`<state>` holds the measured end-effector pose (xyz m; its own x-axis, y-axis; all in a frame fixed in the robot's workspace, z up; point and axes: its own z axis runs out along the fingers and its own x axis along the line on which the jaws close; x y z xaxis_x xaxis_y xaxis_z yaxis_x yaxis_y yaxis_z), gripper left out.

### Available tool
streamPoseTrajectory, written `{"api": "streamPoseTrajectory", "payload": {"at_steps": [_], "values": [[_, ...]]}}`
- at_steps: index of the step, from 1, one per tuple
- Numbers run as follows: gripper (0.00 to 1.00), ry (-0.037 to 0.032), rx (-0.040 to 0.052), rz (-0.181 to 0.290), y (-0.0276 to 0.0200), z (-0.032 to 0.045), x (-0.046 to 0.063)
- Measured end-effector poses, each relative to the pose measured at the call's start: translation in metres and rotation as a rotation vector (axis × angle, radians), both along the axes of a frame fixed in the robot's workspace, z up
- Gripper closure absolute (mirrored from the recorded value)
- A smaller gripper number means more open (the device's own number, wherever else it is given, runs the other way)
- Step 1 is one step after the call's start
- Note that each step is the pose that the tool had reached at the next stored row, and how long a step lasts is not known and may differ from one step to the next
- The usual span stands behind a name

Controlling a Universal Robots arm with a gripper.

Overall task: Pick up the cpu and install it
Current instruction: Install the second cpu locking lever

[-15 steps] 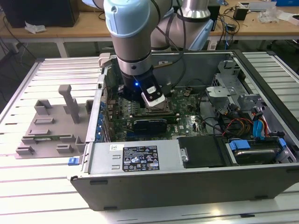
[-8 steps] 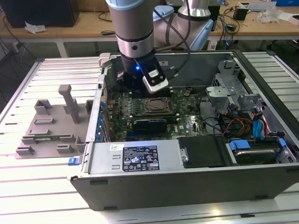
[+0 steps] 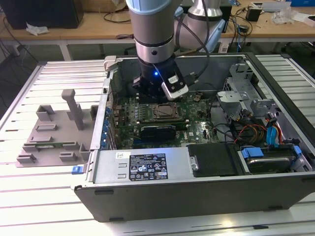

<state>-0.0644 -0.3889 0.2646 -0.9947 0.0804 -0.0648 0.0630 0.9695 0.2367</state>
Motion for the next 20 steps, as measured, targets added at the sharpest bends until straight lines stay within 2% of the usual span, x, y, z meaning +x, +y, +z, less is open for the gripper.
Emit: {"api": "streamPoseTrajectory", "payload": {"at_steps": [6,10,16,20], "values": [[0.89,0.0004,0.0,0.0,-0.0026,-0.0121,0.002],[0.89,0.0004,-0.0001,-0.001,-0.0053,-0.0231,0.001],[0.89,0.0005,-0.0002,-0.002,-0.0063,-0.04,-0.011],[0.89,0.0005,-0.0002,-0.002,-0.0079,-0.0461,-0.013]]}}
